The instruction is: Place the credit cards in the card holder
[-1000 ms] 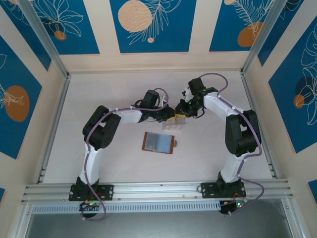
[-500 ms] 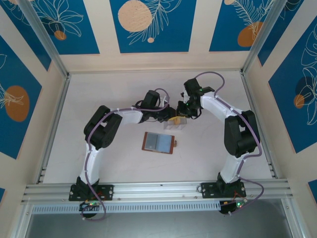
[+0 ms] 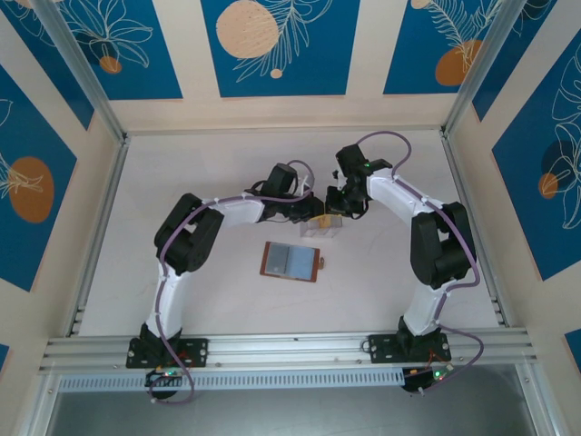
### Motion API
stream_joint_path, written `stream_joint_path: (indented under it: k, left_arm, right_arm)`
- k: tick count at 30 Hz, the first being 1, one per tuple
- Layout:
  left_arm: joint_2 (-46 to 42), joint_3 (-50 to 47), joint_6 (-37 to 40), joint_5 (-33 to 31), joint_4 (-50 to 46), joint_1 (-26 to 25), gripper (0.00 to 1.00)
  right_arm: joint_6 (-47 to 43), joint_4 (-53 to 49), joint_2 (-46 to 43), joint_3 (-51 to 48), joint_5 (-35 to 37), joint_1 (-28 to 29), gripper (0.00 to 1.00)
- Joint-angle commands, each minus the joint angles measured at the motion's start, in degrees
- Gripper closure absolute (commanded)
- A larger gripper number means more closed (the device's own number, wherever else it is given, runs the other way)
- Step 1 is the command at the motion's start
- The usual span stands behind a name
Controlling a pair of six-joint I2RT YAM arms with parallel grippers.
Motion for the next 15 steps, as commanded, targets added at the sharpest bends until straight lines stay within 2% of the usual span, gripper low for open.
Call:
stream_joint_path:
  k: [1, 7, 15]
  left_arm:
    - [0.23, 0.52, 4.44, -5.05, -9.42, -0.69, 0.88]
    - [0.05, 2.16, 7.27, -7.35, -13.2, -1.32, 0.88]
    - [0.22, 2.51, 8.67, -8.97, -15.27, -1.39, 0.88]
  right_arm:
    - [-0.1, -0.68, 1.34, 1.81, -0.46, -0.49, 0.82]
    - [0.25, 1.09, 3.06, 1.38, -3.57, -1.35, 0.83]
    - [0.83, 3.77, 2.15, -0.06, -8.47, -2.52, 0.93]
